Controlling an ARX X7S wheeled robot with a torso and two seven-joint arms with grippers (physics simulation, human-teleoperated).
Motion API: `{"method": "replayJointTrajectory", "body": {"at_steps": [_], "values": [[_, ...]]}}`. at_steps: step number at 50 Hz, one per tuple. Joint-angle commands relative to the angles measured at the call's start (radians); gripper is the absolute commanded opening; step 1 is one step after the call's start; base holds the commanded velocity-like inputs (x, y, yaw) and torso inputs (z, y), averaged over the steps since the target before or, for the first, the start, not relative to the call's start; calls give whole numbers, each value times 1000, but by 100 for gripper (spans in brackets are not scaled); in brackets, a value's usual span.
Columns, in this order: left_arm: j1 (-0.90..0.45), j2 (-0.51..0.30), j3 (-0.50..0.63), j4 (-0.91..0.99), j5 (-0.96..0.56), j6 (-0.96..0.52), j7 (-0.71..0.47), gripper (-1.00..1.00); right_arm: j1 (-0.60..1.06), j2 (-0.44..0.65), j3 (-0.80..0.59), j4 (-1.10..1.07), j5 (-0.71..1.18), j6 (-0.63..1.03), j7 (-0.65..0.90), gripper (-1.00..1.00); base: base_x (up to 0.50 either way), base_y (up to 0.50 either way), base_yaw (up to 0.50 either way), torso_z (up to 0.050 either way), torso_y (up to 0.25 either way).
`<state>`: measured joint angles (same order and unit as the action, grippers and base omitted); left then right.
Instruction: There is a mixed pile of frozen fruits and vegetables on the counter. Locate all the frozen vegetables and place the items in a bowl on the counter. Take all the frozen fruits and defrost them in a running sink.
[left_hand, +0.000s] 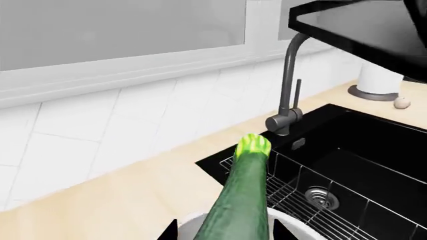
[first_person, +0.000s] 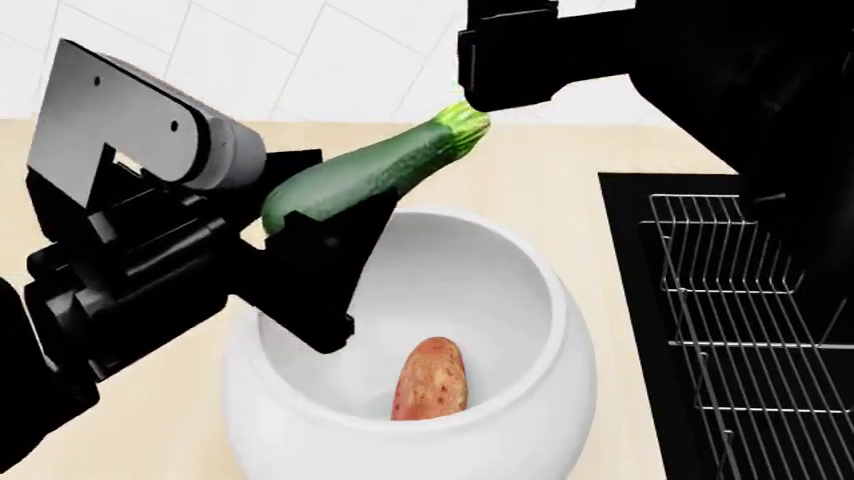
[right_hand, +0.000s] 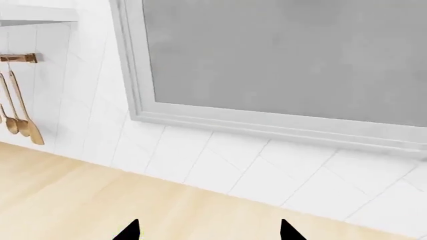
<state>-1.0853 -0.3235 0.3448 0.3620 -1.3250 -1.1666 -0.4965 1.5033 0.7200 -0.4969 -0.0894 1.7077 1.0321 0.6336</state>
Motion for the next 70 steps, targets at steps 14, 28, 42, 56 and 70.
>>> {"method": "replayJointTrajectory", "body": {"at_steps": [14, 28, 42, 56, 70], "values": [[-21, 52, 127, -162, 74, 37, 134, -100, 23, 95, 63, -117, 5, -31, 100, 100, 0, 0, 0, 0, 0], [70, -29, 132, -78, 66, 30, 106, -100, -28, 103, 68, -139, -1, -58, 102, 100, 0, 0, 0, 0, 0], [88, -35, 161, -95, 99, 50, 130, -100, -59, 108, 70, -144, 21, -70, 115, 100, 0, 0, 0, 0, 1], [48, -24, 159, -97, 75, 39, 120, 100, -93, 112, 76, -153, 42, -88, 124, 100, 0, 0, 0, 0, 0], [42, -34, 176, -67, 84, 53, 149, 100, -114, 115, 77, -158, 45, -99, 122, 100, 0, 0, 0, 0, 0]]}}
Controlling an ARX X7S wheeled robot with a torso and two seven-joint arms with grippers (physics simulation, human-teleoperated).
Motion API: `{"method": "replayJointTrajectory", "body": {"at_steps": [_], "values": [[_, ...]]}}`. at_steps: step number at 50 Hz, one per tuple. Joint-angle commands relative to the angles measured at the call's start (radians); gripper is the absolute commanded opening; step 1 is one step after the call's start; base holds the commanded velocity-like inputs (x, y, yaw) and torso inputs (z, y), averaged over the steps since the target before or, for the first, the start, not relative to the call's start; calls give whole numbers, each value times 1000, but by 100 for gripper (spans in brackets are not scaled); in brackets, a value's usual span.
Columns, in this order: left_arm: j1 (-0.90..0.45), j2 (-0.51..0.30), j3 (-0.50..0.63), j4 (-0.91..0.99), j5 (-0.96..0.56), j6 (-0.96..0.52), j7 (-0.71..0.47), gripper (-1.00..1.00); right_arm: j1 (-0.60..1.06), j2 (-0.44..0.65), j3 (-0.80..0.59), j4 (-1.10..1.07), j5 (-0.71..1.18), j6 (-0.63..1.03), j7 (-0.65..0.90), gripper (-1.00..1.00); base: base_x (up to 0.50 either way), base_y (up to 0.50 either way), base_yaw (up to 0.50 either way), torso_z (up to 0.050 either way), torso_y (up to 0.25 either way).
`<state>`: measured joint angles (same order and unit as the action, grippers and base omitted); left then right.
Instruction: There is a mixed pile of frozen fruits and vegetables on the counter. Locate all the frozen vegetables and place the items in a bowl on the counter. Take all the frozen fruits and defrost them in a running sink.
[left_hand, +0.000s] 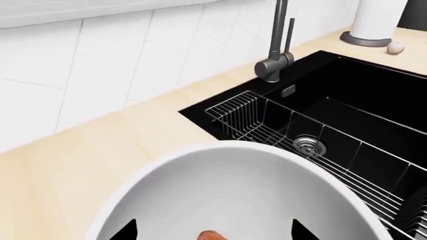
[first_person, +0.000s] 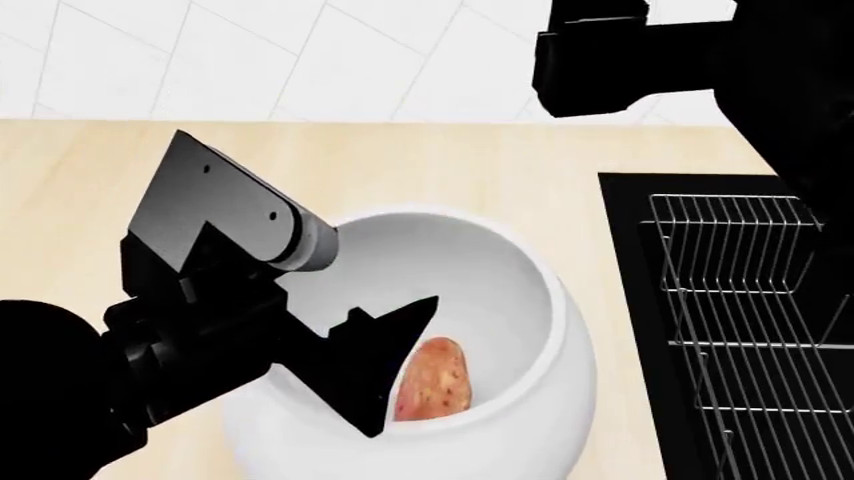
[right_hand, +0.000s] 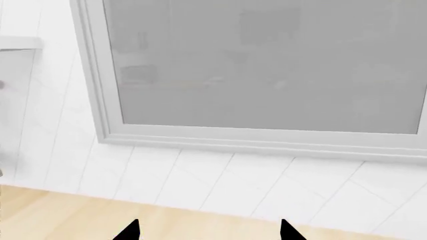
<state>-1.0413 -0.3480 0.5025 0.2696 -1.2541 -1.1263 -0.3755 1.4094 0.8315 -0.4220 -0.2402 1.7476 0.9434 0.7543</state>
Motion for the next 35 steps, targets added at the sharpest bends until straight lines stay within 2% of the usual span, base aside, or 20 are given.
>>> {"method": "replayJointTrajectory", "body": {"at_steps": [1, 12, 16, 22, 28, 35], "values": [[7, -25, 54, 59, 73, 52, 88, 100, -28, 5, 3, -11, 3, -13, -1, 100, 0, 0, 0, 0, 0], [28, -48, -39, 55, 46, 97, 11, 100, -117, 15, 24, -63, -39, -71, -16, 100, 0, 0, 0, 0, 0], [19, -96, -128, 109, -43, 82, -74, 100, -159, 30, 33, -108, -88, -94, -47, 100, 0, 0, 0, 0, 0], [-3, -180, -197, 125, -87, 57, -147, 100, -218, 58, 53, -158, -105, -127, -12, 100, 0, 0, 0, 0, 0], [57, -230, -256, 152, -89, 88, -194, 100, -282, 111, 76, -215, -143, -149, -6, 100, 0, 0, 0, 0, 0], [172, -319, -353, 257, -79, 135, -290, 100, -471, 189, 184, -319, -122, -277, 59, 100, 0, 0, 0, 0, 0]]}}
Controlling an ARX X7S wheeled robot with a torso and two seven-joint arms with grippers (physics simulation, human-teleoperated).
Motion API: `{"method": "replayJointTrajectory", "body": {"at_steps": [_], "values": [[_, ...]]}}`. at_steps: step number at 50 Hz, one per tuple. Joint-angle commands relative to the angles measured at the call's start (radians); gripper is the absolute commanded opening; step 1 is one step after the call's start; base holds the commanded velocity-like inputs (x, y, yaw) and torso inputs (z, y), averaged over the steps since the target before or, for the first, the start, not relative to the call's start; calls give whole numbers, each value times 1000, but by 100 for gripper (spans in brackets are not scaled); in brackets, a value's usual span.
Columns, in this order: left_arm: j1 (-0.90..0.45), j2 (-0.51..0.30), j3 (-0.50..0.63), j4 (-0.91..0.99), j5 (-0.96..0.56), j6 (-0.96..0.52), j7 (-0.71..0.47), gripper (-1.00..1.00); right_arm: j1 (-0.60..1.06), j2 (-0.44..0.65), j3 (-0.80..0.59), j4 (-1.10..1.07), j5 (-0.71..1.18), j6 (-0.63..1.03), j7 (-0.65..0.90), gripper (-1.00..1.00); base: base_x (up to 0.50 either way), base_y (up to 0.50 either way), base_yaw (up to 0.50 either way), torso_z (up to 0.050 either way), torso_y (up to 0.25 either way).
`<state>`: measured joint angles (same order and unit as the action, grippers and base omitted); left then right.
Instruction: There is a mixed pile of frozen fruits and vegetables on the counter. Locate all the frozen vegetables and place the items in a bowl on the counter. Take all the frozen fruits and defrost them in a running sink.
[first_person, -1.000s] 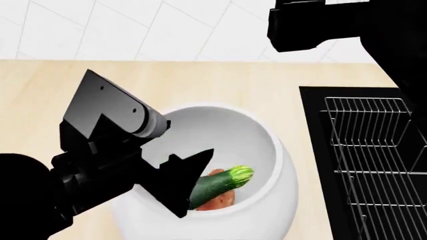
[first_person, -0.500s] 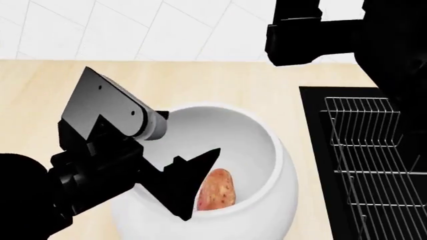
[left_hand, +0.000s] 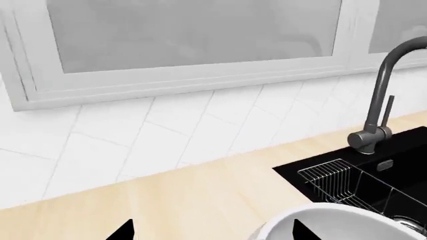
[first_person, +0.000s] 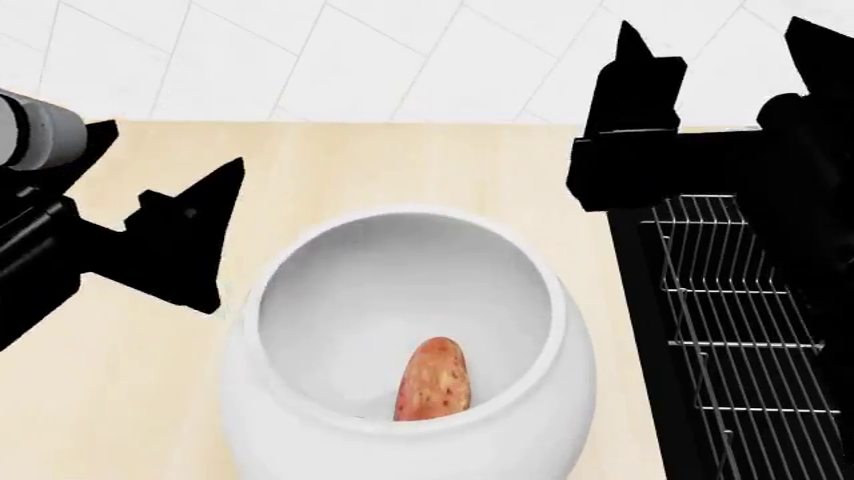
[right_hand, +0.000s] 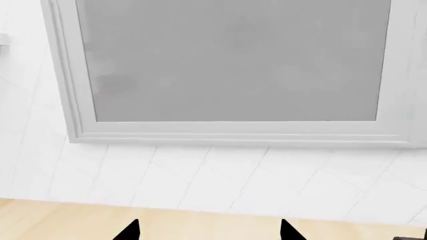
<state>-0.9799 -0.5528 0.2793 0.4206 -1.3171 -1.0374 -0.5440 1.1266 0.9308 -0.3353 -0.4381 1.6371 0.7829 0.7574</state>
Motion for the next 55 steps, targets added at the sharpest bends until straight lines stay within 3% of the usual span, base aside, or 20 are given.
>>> {"method": "replayJointTrajectory", "body": {"at_steps": [1, 5, 15, 24, 26, 29, 30, 36, 42, 48, 49, 55], "values": [[122, -128, -135, 123, -17, 43, -135, 100, -203, 97, 106, -129, 8, -123, 61, 100, 0, 0, 0, 0, 0], [169, -169, -174, 190, -61, 39, -196, 100, -244, 128, 130, -176, -10, -139, 72, 100, 0, 0, 0, 0, 0], [375, -207, -189, 263, 77, 106, -166, 100, -464, 207, 217, -276, -67, -220, 64, 100, 0, 0, 0, 0, 0], [558, -255, -292, 312, 79, 183, -156, 100, -702, 290, 341, -348, -96, -284, 64, 100, 0, 0, 0, 0, 0], [526, -232, -265, 303, 90, 175, -171, 100, -701, 297, 339, -350, -92, -278, 72, 100, 0, 0, 0, 0, 0], [581, -272, -325, 338, 46, 190, -167, 100, -697, 290, 325, -347, -97, -269, 76, 100, 0, 0, 0, 0, 0], [543, -241, -280, 324, 72, 177, -178, 100, -702, 289, 329, -349, -96, -273, 75, 100, -121, 0, 0, 0, 0], [579, -278, -329, 340, 35, 189, -166, 100, -717, 303, 358, -343, -71, -285, 74, 100, -302, -1, 0, 0, 0], [535, -237, -272, 324, 66, 174, -184, 100, -720, 301, 355, -337, -78, -280, 72, 100, -343, -1, 0, 0, 0], [526, -232, -264, 322, 68, 173, -189, 100, -729, 287, 341, -339, -90, -274, 71, 100, -344, -1, 0, 0, 0], [557, -264, -306, 340, 36, 182, -184, 100, -731, 286, 344, -339, -85, -277, 71, 100, -348, -1, 0, 0, 0], [535, -239, -278, 333, 61, 179, -196, 100, -755, 273, 344, -339, -100, -282, 67, 100, -343, -1, 0, 0, 0]]}}
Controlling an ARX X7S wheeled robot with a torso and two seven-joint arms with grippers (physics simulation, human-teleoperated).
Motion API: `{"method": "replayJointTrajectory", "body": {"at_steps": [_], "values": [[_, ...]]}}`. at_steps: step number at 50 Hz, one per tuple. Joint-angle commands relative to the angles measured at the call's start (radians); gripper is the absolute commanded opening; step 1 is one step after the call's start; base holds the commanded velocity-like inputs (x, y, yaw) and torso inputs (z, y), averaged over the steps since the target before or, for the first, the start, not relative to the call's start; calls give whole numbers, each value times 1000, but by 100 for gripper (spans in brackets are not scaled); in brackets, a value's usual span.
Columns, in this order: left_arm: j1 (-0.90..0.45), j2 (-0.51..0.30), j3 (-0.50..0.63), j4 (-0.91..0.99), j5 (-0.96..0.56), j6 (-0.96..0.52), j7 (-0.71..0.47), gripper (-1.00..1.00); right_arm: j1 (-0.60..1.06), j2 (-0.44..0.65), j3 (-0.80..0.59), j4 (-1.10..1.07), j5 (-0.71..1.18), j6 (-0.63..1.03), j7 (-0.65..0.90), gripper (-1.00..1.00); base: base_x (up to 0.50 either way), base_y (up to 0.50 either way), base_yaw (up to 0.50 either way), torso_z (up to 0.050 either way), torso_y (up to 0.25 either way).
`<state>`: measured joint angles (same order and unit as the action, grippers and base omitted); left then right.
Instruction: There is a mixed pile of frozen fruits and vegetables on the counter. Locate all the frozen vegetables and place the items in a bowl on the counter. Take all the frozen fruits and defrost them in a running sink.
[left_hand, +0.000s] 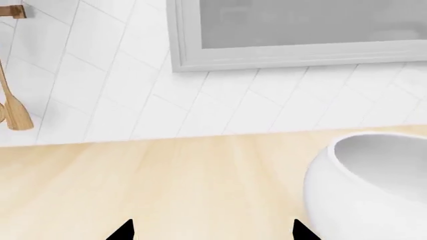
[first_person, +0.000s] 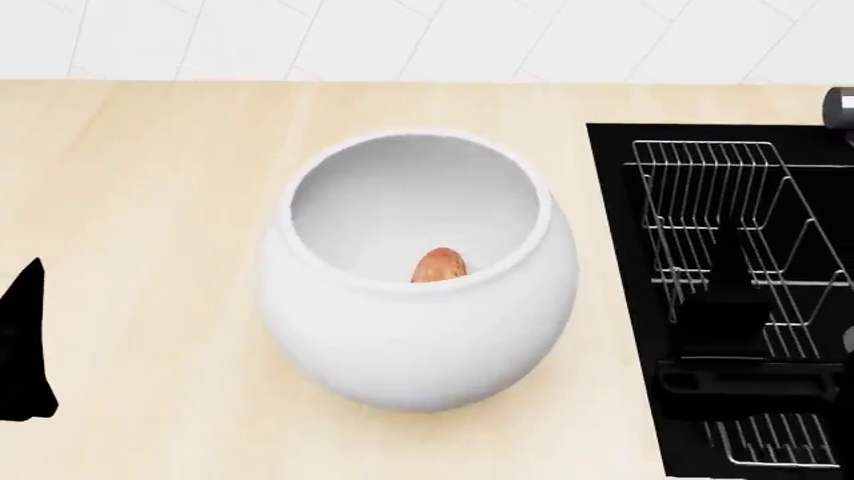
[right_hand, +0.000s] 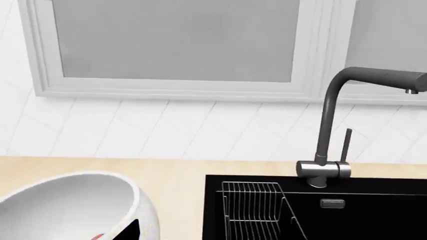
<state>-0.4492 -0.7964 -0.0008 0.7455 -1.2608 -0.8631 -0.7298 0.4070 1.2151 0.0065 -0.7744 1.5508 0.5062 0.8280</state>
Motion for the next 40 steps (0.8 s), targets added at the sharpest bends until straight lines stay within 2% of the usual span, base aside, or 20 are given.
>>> {"method": "replayJointTrajectory", "body": {"at_steps": [1, 20, 24, 25, 29, 40], "values": [[7, 2, -1, 12, -1, 5, -12, 100, -45, -7, 11, -6, -10, -9, -3, 100, -344, -1, 0, 0, 0], [-2, 8, 9, 13, -3, 9, -21, 100, -48, 5, 32, -5, -2, -7, 1, 100, -332, -1, 0, 1, 0], [-5, 20, 22, 7, 12, 10, -22, 100, -57, 0, 35, -8, -22, -9, -7, 100, -105, 0, 0, 0, 0], [41, -13, -25, 25, -12, 26, -9, 100, -68, -4, 42, -13, -42, -15, -22, 100, 0, 0, 0, 0, 0], [24, 14, 8, 9, 20, 24, -8, 100, -75, -1, 47, -29, -54, -12, -30, 100, 0, 0, 0, 0, 0], [36, 8, -2, 15, 12, 32, -10, 100, -84, -9, 43, -19, -40, -8, -16, 100, -12, -110, 0, 0, 0]]}}
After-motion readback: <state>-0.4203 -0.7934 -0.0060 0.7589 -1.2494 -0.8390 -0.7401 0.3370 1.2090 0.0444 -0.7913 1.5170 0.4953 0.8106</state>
